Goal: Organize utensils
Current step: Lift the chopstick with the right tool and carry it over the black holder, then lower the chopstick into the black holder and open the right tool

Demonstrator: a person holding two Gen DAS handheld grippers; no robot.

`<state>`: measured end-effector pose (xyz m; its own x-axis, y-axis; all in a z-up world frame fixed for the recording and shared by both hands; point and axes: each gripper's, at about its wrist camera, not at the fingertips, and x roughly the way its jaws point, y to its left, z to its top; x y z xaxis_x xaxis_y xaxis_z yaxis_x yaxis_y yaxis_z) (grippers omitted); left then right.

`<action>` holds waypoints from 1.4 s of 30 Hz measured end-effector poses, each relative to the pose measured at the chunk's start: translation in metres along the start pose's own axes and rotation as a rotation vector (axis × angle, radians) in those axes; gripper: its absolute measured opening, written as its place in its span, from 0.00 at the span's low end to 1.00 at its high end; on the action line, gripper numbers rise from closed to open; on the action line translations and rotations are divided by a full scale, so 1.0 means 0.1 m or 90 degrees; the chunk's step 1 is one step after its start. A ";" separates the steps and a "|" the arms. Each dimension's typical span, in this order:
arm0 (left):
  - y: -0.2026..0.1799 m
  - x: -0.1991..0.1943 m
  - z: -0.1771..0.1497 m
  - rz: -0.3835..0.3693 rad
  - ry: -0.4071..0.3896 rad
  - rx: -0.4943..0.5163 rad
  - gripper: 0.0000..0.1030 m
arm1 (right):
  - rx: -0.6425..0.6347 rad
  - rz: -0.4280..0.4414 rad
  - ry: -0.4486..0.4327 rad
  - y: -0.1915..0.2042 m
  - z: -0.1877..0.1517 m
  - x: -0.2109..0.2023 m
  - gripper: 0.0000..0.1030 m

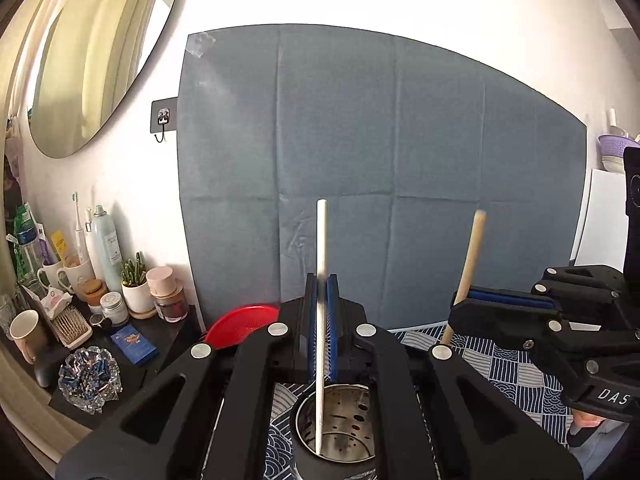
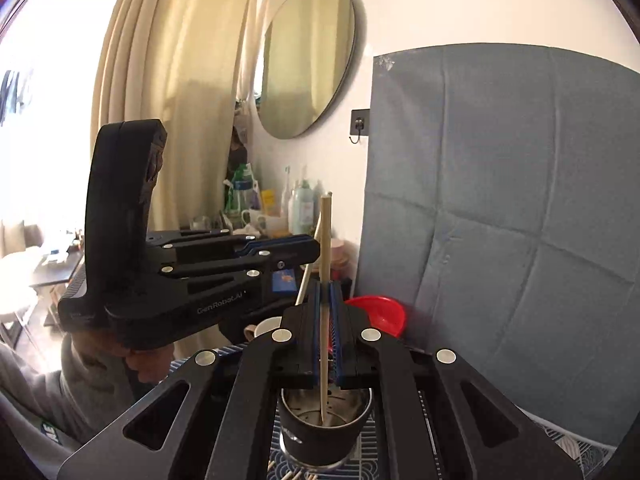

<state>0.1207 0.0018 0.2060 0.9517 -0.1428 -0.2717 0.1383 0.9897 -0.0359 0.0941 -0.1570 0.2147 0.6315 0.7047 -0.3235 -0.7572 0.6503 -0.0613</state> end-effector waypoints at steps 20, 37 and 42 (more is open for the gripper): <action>0.11 0.56 -0.71 -0.011 0.116 -0.008 0.05 | 0.068 0.027 0.097 -0.31 -0.48 0.62 0.06; 0.30 0.36 -0.75 0.021 0.128 -0.037 0.42 | 0.082 -0.006 0.103 -0.31 -0.53 0.43 0.11; 0.31 0.23 -0.80 0.047 0.132 -0.018 0.51 | 0.094 -0.036 0.100 -0.30 -0.54 0.29 0.40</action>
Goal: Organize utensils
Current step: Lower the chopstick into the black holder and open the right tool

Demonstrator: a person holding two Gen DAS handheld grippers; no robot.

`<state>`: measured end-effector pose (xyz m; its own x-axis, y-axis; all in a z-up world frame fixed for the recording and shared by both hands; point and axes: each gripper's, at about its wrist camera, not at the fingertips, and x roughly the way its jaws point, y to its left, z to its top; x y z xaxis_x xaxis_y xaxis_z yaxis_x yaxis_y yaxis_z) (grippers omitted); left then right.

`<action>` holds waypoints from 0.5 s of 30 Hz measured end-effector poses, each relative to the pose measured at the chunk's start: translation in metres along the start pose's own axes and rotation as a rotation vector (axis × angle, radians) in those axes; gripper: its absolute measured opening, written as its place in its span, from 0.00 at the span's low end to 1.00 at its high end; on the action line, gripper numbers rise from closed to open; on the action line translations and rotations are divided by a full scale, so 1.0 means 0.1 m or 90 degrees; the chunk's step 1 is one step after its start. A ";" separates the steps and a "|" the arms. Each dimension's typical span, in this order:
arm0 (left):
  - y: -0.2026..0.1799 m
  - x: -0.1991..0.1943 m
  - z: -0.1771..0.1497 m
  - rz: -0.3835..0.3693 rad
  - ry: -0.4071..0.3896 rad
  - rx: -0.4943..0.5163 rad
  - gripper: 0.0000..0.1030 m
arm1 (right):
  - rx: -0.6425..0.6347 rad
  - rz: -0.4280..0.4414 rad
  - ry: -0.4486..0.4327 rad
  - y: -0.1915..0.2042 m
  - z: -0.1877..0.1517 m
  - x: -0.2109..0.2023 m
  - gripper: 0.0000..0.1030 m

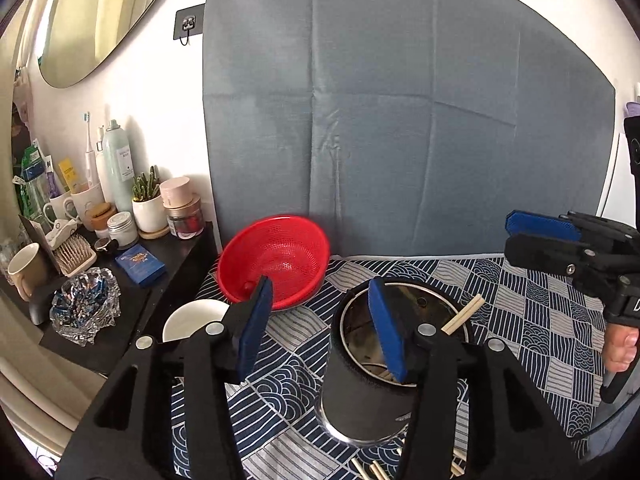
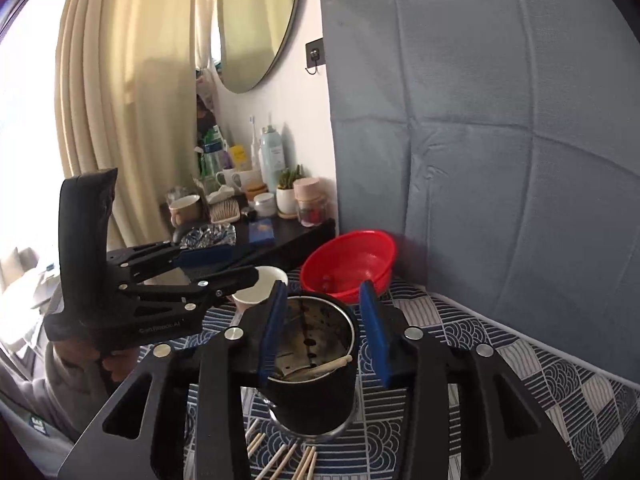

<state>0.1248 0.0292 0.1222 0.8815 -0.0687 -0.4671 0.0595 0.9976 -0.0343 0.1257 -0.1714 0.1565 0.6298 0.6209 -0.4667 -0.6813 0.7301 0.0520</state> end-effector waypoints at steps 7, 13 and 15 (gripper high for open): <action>0.06 -0.13 -0.16 0.030 0.021 0.012 0.68 | 0.021 -0.022 0.012 0.02 -0.07 -0.18 0.68; 0.07 -0.13 -0.35 0.045 0.061 0.021 0.78 | 0.029 -0.026 0.038 0.09 -0.21 -0.23 0.79; 0.07 -0.11 -0.43 0.044 0.078 0.024 0.79 | 0.032 -0.030 0.044 0.10 -0.26 -0.24 0.81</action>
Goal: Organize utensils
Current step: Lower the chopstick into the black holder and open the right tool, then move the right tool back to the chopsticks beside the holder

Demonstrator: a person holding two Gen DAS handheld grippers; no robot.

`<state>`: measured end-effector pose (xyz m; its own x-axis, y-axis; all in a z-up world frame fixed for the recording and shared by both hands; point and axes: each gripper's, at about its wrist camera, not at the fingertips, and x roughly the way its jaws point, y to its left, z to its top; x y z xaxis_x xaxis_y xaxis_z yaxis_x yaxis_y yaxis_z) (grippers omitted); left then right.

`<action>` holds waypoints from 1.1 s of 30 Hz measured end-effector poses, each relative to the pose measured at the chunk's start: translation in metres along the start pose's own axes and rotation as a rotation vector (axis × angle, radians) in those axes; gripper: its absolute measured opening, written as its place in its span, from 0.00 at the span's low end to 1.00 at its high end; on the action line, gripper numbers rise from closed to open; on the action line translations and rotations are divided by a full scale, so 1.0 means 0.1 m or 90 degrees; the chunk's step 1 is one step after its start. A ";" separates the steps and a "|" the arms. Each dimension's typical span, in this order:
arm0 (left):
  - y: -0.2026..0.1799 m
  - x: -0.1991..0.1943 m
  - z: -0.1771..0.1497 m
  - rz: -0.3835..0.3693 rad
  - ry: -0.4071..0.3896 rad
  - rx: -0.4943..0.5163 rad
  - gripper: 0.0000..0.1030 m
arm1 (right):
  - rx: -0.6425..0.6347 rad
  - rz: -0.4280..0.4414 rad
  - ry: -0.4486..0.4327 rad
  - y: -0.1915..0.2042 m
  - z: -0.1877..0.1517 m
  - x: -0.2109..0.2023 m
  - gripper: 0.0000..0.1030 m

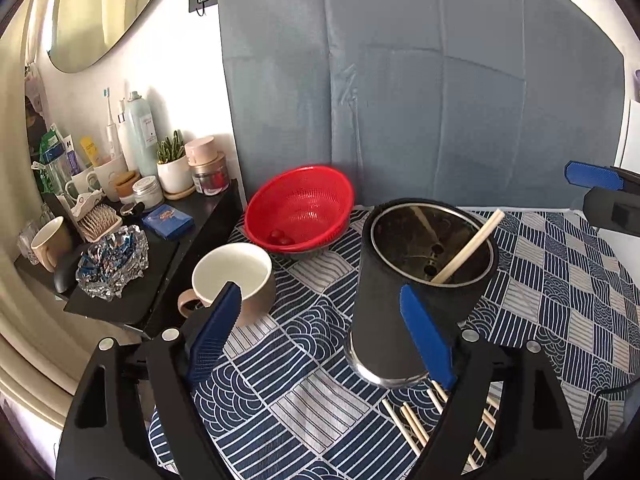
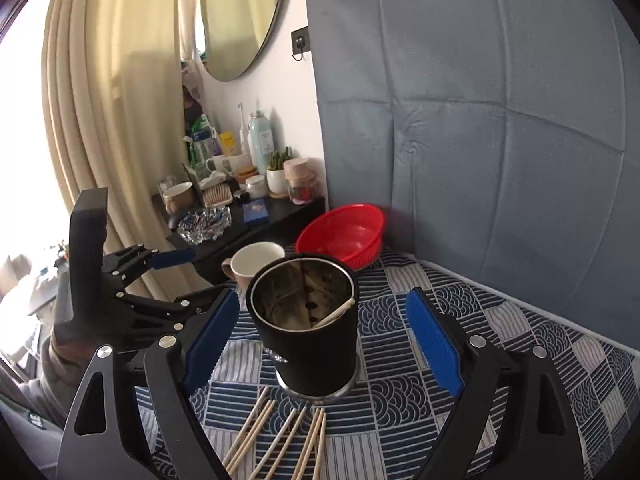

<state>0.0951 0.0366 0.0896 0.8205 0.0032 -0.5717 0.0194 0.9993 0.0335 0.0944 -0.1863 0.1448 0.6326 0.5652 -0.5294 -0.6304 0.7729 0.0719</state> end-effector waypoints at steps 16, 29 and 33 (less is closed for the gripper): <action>-0.12 0.35 -0.58 -0.001 0.135 0.014 0.80 | 0.014 -0.054 0.142 -0.09 -0.66 0.37 0.83; -0.29 0.60 -1.01 -0.015 0.230 0.024 0.80 | 0.015 -0.072 0.277 -0.15 -1.30 0.73 0.82; -0.34 0.66 -1.07 -0.018 0.247 0.025 0.80 | -0.007 -0.090 0.287 -0.09 -1.39 0.78 0.82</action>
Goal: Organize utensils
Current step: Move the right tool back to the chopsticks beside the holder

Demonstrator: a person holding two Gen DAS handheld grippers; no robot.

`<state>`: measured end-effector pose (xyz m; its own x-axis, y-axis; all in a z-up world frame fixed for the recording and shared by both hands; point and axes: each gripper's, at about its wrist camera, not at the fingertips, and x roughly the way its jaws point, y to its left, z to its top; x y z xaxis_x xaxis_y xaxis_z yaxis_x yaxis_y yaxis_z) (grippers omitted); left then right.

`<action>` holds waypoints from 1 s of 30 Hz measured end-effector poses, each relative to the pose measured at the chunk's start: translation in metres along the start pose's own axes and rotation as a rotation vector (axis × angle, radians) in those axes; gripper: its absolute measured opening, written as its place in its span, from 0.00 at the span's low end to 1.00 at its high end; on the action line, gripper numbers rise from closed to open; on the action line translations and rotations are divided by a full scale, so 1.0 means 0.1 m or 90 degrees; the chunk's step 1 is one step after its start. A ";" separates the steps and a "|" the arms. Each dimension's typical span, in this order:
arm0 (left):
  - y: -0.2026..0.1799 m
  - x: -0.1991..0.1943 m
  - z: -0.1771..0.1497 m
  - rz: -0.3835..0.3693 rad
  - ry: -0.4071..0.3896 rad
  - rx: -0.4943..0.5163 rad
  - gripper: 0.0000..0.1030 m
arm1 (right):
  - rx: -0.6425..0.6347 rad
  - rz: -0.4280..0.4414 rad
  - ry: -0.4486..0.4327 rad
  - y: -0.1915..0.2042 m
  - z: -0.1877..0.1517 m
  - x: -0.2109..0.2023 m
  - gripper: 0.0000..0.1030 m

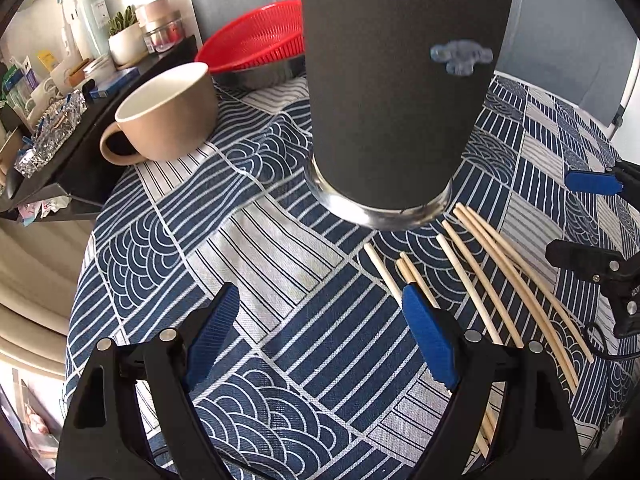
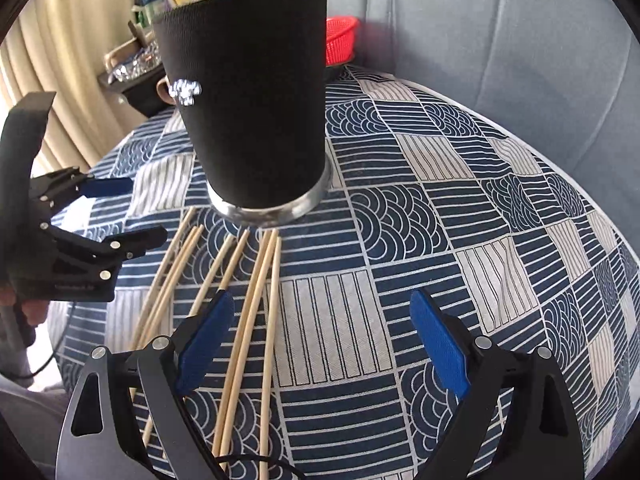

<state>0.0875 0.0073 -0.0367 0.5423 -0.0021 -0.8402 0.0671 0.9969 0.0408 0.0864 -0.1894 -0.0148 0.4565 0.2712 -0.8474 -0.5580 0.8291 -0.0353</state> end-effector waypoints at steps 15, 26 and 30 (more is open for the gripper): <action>-0.01 0.02 -0.05 0.021 0.018 0.024 0.83 | -0.007 -0.044 0.029 0.00 -0.10 0.16 0.82; -0.09 -0.06 -0.02 0.001 0.015 0.039 0.82 | -0.011 -0.041 0.033 0.02 -0.12 0.20 0.82; -0.12 -0.03 0.02 0.005 0.023 0.041 0.82 | -0.010 -0.035 0.033 0.02 -0.13 0.19 0.82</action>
<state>0.0870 -0.0047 -0.0337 0.5130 0.0100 -0.8583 0.1169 0.9898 0.0814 0.0853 -0.1888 -0.0380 0.4499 0.1999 -0.8704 -0.5446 0.8339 -0.0899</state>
